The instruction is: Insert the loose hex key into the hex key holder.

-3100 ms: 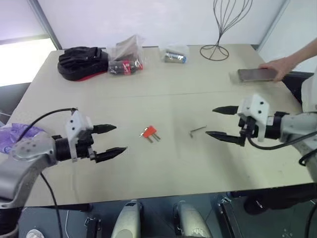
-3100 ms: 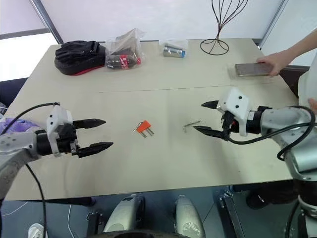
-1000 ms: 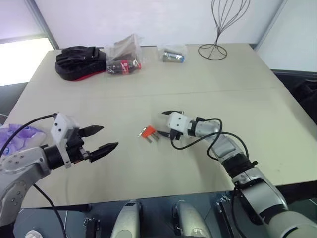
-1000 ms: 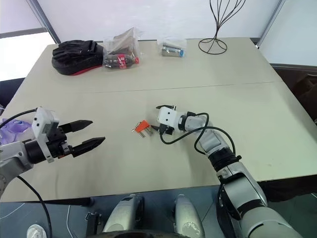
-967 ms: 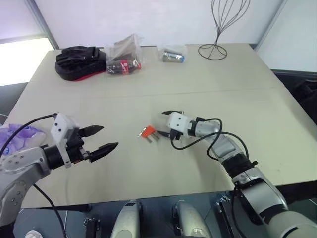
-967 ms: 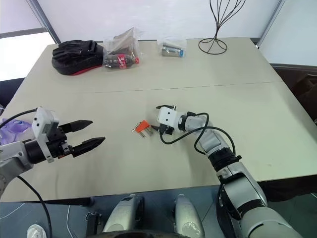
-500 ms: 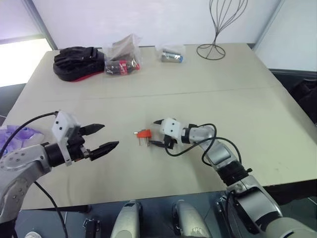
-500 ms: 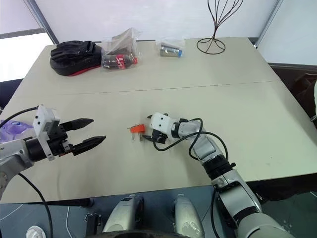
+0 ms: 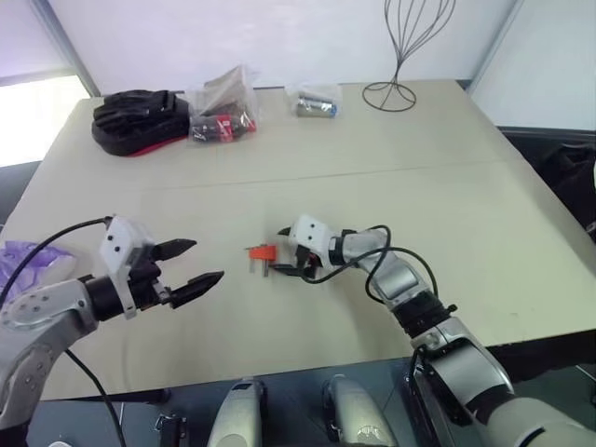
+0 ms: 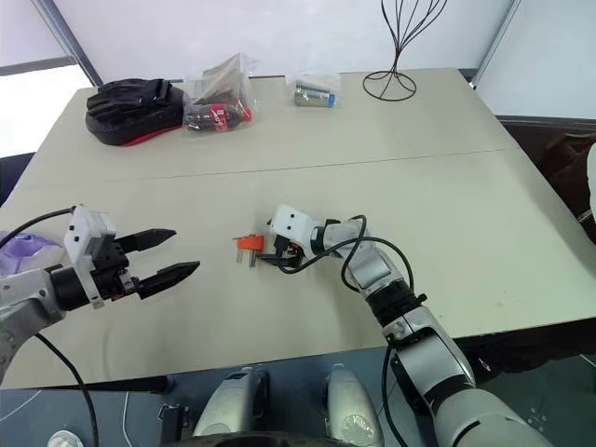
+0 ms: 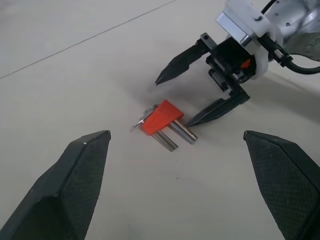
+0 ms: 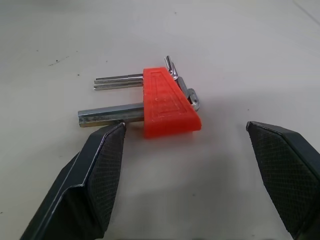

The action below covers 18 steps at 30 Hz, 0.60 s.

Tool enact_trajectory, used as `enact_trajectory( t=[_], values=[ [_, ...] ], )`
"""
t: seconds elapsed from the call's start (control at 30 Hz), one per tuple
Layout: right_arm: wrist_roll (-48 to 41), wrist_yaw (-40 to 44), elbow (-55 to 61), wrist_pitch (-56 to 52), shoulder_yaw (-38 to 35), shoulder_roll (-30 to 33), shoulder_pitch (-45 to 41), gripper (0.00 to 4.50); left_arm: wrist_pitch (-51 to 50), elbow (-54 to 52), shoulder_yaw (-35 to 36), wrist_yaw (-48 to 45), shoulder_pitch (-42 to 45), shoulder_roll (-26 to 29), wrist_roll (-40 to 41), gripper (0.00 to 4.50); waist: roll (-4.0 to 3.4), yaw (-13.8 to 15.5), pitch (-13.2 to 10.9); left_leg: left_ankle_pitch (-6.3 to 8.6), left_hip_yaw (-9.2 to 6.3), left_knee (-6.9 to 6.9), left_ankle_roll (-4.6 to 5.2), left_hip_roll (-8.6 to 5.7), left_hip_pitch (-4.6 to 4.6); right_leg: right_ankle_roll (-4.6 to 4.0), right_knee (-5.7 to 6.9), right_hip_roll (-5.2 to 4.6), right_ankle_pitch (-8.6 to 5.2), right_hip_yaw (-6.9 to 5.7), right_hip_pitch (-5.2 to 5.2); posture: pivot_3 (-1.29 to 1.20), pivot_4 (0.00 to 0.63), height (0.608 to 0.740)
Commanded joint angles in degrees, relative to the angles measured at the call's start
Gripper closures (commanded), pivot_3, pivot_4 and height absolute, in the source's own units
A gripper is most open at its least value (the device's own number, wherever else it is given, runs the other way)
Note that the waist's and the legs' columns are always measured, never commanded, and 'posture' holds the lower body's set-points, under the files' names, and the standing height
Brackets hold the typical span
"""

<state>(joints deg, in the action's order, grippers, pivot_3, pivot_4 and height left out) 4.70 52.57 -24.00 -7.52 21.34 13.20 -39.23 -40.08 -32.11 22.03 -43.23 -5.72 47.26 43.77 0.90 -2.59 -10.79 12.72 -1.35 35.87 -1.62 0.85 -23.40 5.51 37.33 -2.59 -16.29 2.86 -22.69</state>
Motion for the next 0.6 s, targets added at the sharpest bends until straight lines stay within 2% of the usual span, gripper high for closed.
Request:
enact_trajectory(
  t=[0.03, 0.6],
  values=[
    [-0.60, 4.53, -2.96, -3.50, 2.35, -0.64, 0.78, 0.48, 1.36, -2.06, 2.14, 0.69, -0.35, -0.22, -0.25, 0.04, 0.00, 0.01, 0.01, 0.00, 0.00, 0.00, 0.00, 0.00, 0.00, 0.00, 0.00, -0.01, 0.00, 0.00, 0.00, 0.00, 0.150, 0.740],
    [1.01, 6.54, -13.50, 0.38, 2.64, -3.34, -5.11, 0.48, 2.45, -2.97, 1.39, 2.40, -0.91, -1.31, -1.22, 0.04, 0.00, -0.83, 0.05, 0.01, 0.00, -0.10, -0.01, 0.02, 0.08, -0.02, 0.00, -0.01, 0.01, 0.01, 0.00, 0.00, 0.150, 0.740]
  ],
)
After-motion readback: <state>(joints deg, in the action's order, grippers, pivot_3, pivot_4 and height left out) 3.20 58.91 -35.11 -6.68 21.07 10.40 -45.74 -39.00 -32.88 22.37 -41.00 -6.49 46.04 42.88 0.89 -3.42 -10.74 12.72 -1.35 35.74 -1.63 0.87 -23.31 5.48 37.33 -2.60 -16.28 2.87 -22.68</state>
